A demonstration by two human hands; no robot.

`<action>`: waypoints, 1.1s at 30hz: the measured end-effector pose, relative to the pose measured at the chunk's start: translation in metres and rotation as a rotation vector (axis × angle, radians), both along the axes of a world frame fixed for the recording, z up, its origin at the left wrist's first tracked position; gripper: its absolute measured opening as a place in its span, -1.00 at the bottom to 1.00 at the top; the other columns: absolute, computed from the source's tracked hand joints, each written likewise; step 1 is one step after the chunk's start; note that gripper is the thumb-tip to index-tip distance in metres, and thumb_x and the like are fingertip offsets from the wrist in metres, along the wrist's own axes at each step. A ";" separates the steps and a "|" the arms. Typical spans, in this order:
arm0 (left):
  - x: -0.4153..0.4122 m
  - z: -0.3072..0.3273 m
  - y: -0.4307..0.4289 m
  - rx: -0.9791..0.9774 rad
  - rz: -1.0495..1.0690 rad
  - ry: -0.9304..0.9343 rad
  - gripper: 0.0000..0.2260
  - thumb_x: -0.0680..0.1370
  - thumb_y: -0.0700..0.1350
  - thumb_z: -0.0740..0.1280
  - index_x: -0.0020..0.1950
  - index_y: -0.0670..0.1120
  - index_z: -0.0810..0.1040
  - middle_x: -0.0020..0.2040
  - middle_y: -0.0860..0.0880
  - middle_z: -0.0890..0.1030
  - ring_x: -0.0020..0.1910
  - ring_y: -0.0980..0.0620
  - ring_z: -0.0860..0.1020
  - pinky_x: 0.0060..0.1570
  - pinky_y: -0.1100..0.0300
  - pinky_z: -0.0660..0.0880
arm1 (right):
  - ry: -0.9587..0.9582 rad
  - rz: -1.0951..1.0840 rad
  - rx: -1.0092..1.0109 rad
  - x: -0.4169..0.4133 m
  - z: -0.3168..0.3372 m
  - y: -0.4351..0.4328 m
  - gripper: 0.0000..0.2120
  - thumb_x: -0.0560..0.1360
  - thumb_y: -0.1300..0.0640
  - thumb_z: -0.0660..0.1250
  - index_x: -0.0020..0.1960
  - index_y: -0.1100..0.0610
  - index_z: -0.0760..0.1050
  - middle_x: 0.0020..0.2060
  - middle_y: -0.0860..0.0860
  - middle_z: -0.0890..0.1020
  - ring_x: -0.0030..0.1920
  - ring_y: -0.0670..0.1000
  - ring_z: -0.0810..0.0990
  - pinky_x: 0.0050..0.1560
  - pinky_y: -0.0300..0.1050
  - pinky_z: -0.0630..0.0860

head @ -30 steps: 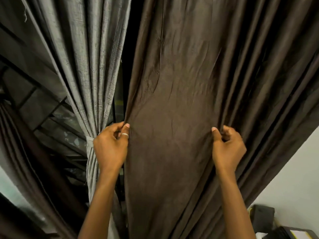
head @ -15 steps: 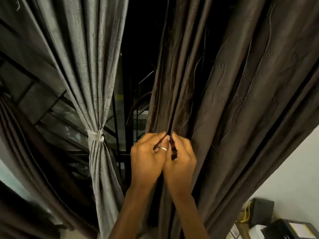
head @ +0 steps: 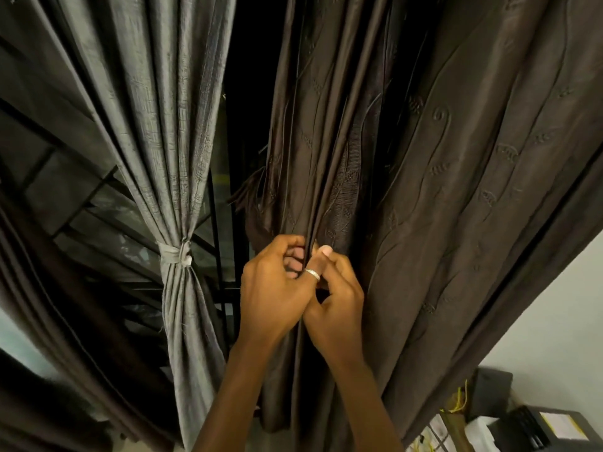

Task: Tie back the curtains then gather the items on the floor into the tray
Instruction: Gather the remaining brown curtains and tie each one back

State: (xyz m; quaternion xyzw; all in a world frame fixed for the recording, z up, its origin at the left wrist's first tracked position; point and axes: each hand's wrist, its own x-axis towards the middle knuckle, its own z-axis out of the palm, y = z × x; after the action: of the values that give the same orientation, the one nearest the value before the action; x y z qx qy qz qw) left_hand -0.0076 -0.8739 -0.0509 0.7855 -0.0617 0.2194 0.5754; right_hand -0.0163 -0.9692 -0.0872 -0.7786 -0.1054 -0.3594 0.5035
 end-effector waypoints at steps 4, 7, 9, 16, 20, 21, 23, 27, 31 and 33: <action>0.001 0.006 -0.002 0.111 0.057 0.008 -0.56 0.47 0.34 0.37 0.24 0.14 0.53 -0.17 0.15 0.62 -0.19 0.21 0.63 -0.15 0.10 0.65 | 0.037 0.011 -0.026 -0.001 0.002 -0.003 -0.74 0.58 0.34 0.37 0.24 0.18 0.63 0.04 -0.05 0.60 0.02 -0.08 0.64 -0.05 -0.29 0.57; 0.002 0.007 -0.003 0.194 0.144 -0.063 -0.69 0.56 0.25 0.32 0.18 0.10 0.57 -0.22 0.13 0.61 -0.22 0.18 0.61 -0.20 0.07 0.62 | 0.027 0.057 -0.059 -0.005 0.007 -0.005 -0.69 0.57 0.36 0.38 0.27 0.13 0.63 0.08 -0.07 0.61 0.07 -0.09 0.64 -0.01 -0.26 0.60; 0.004 0.006 -0.001 0.201 0.183 -0.117 -0.77 0.60 0.16 0.29 0.04 0.04 0.60 -0.26 0.11 0.59 -0.28 0.12 0.59 -0.28 0.10 0.56 | 0.045 0.077 -0.100 -0.010 0.012 -0.006 -0.67 0.57 0.33 0.39 0.29 0.11 0.62 0.11 -0.09 0.61 0.10 -0.13 0.63 0.02 -0.29 0.59; 0.004 0.001 0.009 0.146 0.213 -0.214 -0.85 0.61 0.00 0.38 0.00 -0.04 0.69 -0.24 0.09 0.58 -0.31 0.17 0.54 -0.32 0.21 0.49 | -0.333 -0.738 -0.118 -0.040 0.058 -0.049 -0.62 0.50 0.18 0.52 0.26 0.28 0.57 0.15 0.25 0.48 0.16 0.14 0.51 0.22 -0.06 0.50; 0.004 0.003 0.017 0.129 0.210 -0.216 -0.84 0.61 0.00 0.38 0.02 -0.04 0.70 -0.24 0.08 0.58 -0.29 0.17 0.55 -0.31 0.25 0.48 | -0.208 -0.914 -0.038 -0.037 0.077 -0.084 -0.20 0.40 -0.01 0.59 0.46 0.29 0.32 0.35 0.30 0.37 0.31 0.13 0.32 0.38 0.07 0.36; 0.004 0.003 0.019 0.122 0.210 -0.214 -0.84 0.61 0.01 0.37 0.02 -0.03 0.70 -0.24 0.08 0.59 -0.28 0.17 0.56 -0.30 0.23 0.49 | -0.180 -0.885 0.007 -0.036 0.079 -0.092 -0.14 0.37 -0.03 0.60 0.49 0.27 0.28 0.39 0.27 0.35 0.33 0.13 0.33 0.40 0.07 0.36; 0.004 0.003 0.023 0.120 0.212 -0.218 -0.83 0.61 0.02 0.37 0.03 -0.04 0.70 -0.22 0.08 0.61 -0.27 0.17 0.57 -0.29 0.21 0.51 | -0.121 -0.796 0.133 -0.035 0.080 -0.111 -0.05 0.34 -0.08 0.62 0.54 0.18 0.21 0.42 0.18 0.31 0.28 0.06 0.41 0.39 0.05 0.40; 0.003 0.006 0.031 0.126 0.226 -0.214 -0.82 0.60 0.01 0.38 0.03 -0.06 0.71 -0.24 0.09 0.58 -0.30 0.18 0.54 -0.31 0.28 0.44 | 0.041 -0.581 0.339 -0.041 0.088 -0.141 -0.27 0.39 -0.10 0.59 0.46 -0.04 0.35 0.18 -0.15 0.57 0.16 -0.15 0.57 0.31 0.04 0.55; 0.005 0.008 0.033 0.114 0.225 -0.208 -0.83 0.60 -0.01 0.39 0.03 -0.08 0.71 -0.23 0.09 0.59 -0.28 0.18 0.56 -0.29 0.27 0.47 | 0.139 -0.360 0.337 -0.038 0.094 -0.160 -0.69 0.50 0.04 0.52 0.21 0.04 0.60 0.02 0.01 0.72 0.08 0.00 0.70 0.15 -0.05 0.63; 0.008 0.010 0.036 0.095 0.210 -0.202 -0.82 0.60 -0.03 0.40 0.03 -0.12 0.71 -0.23 0.05 0.60 -0.28 0.10 0.57 -0.27 0.18 0.52 | 0.211 -0.245 0.360 -0.034 0.099 -0.160 -0.87 0.54 0.11 0.47 0.08 0.07 0.65 -0.07 0.00 0.74 -0.02 -0.02 0.71 0.01 -0.13 0.62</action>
State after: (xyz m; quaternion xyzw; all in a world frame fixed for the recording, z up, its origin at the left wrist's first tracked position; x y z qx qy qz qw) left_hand 0.0005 -0.8378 -0.0408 0.7878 -0.0474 0.3531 0.5025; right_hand -0.0502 -1.1291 0.0118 -0.7164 0.1089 -0.3475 0.5951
